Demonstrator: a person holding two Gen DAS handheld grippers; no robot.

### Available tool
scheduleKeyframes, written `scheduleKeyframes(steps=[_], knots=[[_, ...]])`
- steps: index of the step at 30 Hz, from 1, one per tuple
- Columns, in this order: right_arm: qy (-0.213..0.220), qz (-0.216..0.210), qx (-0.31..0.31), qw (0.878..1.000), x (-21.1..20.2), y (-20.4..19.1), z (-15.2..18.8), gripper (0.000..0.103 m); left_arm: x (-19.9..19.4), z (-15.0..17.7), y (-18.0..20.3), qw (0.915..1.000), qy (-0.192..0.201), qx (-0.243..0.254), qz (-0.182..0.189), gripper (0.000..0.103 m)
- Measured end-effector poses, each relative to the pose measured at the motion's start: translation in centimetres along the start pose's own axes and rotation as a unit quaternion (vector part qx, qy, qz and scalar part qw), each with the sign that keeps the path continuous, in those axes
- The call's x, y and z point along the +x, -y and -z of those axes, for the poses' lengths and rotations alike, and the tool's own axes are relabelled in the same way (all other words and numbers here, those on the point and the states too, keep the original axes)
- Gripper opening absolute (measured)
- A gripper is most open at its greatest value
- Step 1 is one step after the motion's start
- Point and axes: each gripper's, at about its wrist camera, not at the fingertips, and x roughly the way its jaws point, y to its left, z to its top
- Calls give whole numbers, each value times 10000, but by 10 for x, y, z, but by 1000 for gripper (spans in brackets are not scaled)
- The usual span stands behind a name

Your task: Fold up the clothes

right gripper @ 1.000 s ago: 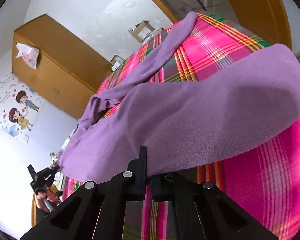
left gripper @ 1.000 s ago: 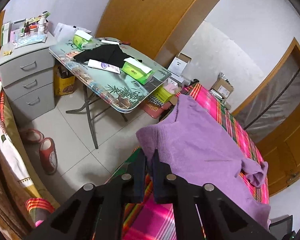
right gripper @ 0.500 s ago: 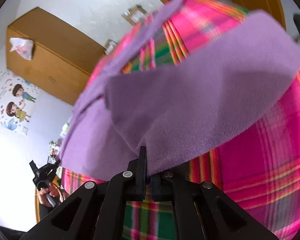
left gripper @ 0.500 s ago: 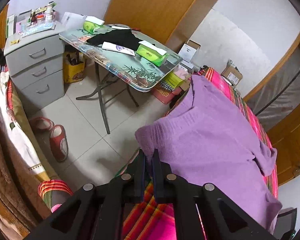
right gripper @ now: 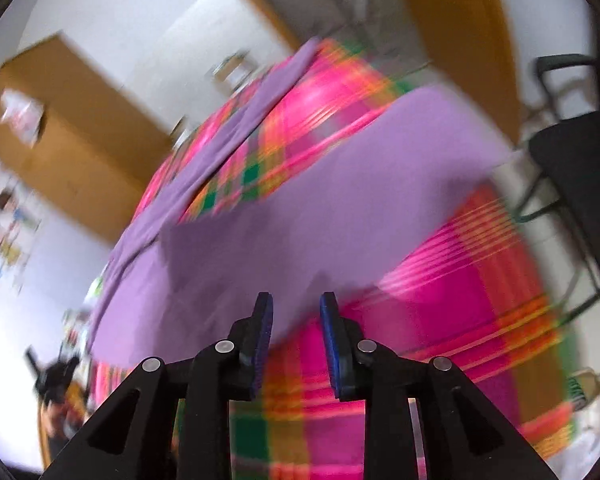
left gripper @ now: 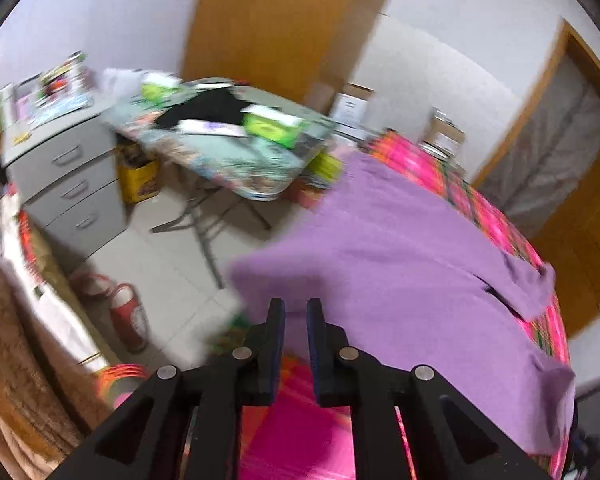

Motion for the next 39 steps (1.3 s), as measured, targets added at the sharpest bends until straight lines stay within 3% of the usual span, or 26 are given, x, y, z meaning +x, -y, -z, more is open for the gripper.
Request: scheduleKeyframes(steps=[4,8,11,17,20,24,25,26,27,32,36,39], knots=[[464,334,663,9962,-8,43,-18,36,12,16,61,9961,-289,610,561,11],[790,225,1230,9890,-9,88,-33,42,29,42,126,9841,-702,1213,1094,11],[810,250,1460,9856,-1,108,-48,43,37,63,168,9716,-955,1641,1410,11],[524,-357,2077,9761,30,136,-66,43,42,99,224,9496,-1225,2330,1703,11],[469,-585,2346,9692,42,144,-73,43,46,107,238,9441,-1322,2464,1747,11],[576,-740,2558,9622,49,151,-80,42,52,111,241,9430,-1431,2468,1714,11],[650,-695,2516,9631,48,150,-81,32,53,111,241,9431,-1447,2467,1698,11],[761,-626,2418,9653,45,147,-83,13,54,111,241,9432,-1451,2463,1695,11],[842,-595,2329,9670,42,144,-85,6,54,111,240,9433,-1455,2459,1691,11],[1237,-479,1873,9733,11,125,-89,4,54,111,242,9427,-1443,2511,1657,11],[1666,-188,1809,9691,-37,125,-71,4,54,112,245,9412,-1452,2545,1683,11],[1711,119,1955,9656,-59,139,-50,4,54,114,248,9388,-1475,2599,1710,11]])
